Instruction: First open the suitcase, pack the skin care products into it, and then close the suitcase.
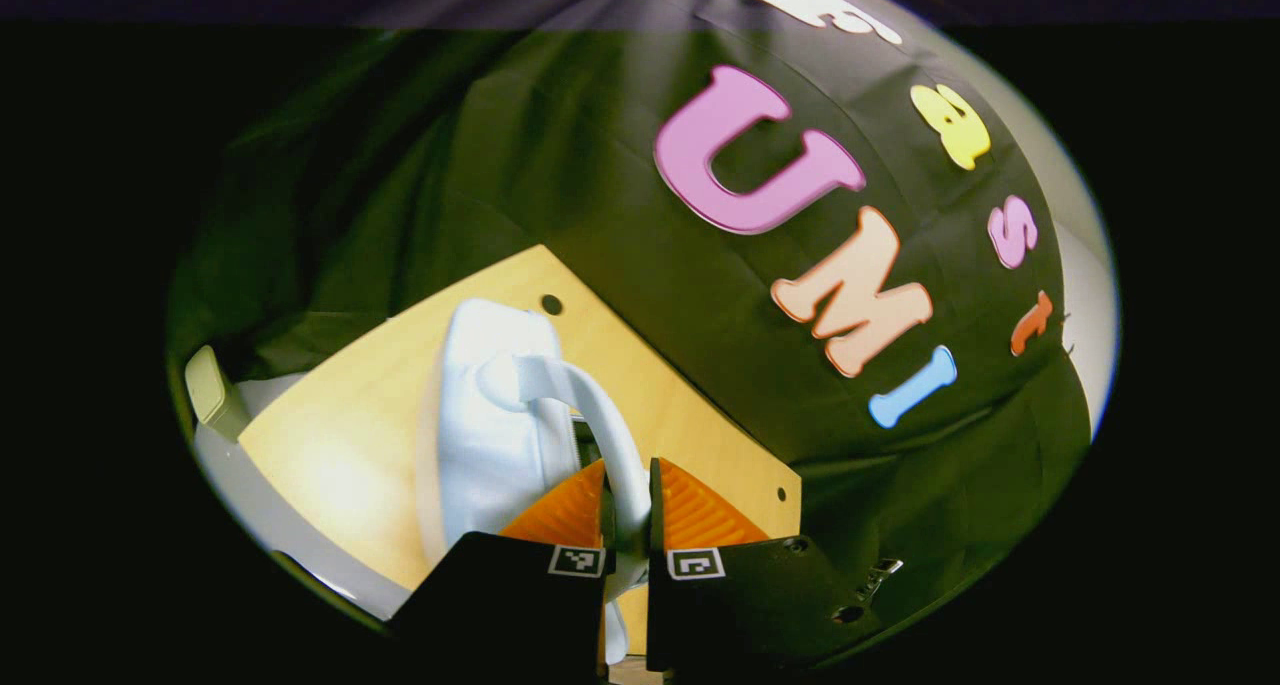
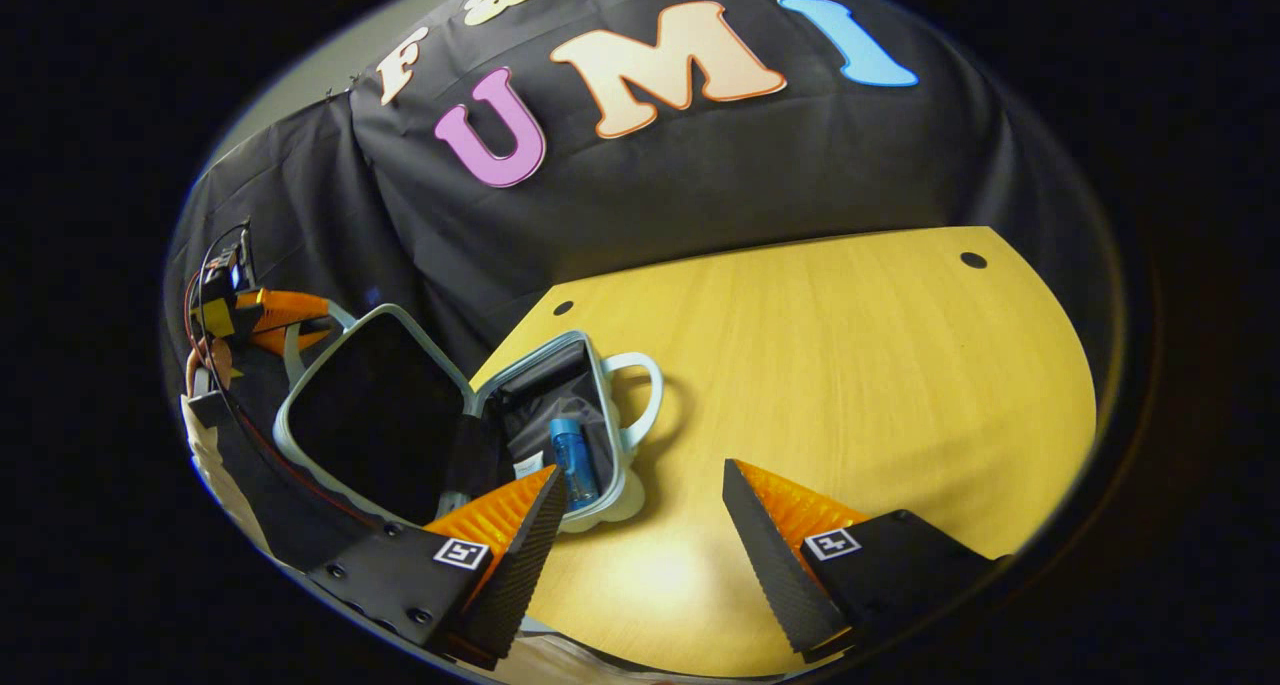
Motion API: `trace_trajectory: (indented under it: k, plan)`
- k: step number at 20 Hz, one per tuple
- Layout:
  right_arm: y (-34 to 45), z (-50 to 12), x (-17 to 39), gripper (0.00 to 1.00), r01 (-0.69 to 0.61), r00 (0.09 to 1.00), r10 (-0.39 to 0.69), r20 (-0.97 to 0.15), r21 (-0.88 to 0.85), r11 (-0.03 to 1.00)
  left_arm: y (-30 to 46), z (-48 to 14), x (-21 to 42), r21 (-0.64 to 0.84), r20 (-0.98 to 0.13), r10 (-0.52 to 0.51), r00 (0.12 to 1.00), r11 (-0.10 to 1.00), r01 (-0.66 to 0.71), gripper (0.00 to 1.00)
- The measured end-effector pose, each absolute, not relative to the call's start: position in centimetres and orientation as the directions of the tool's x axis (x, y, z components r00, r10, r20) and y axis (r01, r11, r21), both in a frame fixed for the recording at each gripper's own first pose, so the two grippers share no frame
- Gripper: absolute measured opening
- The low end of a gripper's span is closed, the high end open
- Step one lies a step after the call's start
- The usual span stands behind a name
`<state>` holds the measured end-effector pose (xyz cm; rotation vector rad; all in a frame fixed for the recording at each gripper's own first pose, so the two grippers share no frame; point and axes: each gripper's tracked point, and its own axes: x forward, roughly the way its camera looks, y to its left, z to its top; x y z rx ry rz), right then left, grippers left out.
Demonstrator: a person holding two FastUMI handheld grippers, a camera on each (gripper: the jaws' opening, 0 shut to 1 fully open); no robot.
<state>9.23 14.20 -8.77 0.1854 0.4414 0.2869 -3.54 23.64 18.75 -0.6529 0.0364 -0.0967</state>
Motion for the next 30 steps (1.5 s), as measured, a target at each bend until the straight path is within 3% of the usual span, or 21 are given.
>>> trace_trajectory:
  k: [5, 12, 19, 30]
  plan:
    - [11.8, -8.1, 8.8, 0.98, -0.181, 0.892, 0.264, -0.367, 0.245, 0.953, 15.5, 18.2, 2.3, -0.578, -0.087, -0.25, 0.964, 0.801, 0.156, 0.08]
    - [10.2, -8.1, 8.7, 0.98, -0.136, 0.904, 0.227, -0.363, 0.259, 0.956, 9.7, 13.8, 9.5, -0.541, -0.249, -0.305, 0.919, 0.831, 0.129, 0.09]
    - [7.2, -7.6, 8.2, 0.98, -0.074, 0.923, 0.172, -0.345, 0.279, 0.957, 6.7, 8.3, 14.9, -0.482, -0.417, -0.291, 0.861, 0.874, 0.061, 0.09]
    - [0.1, -9.6, 4.2, 0.98, 0.031, 0.926, 0.082, -0.369, 0.289, 0.957, 5.9, 1.7, 18.7, -0.329, -0.587, -0.153, 0.795, 0.942, -0.062, 0.1]
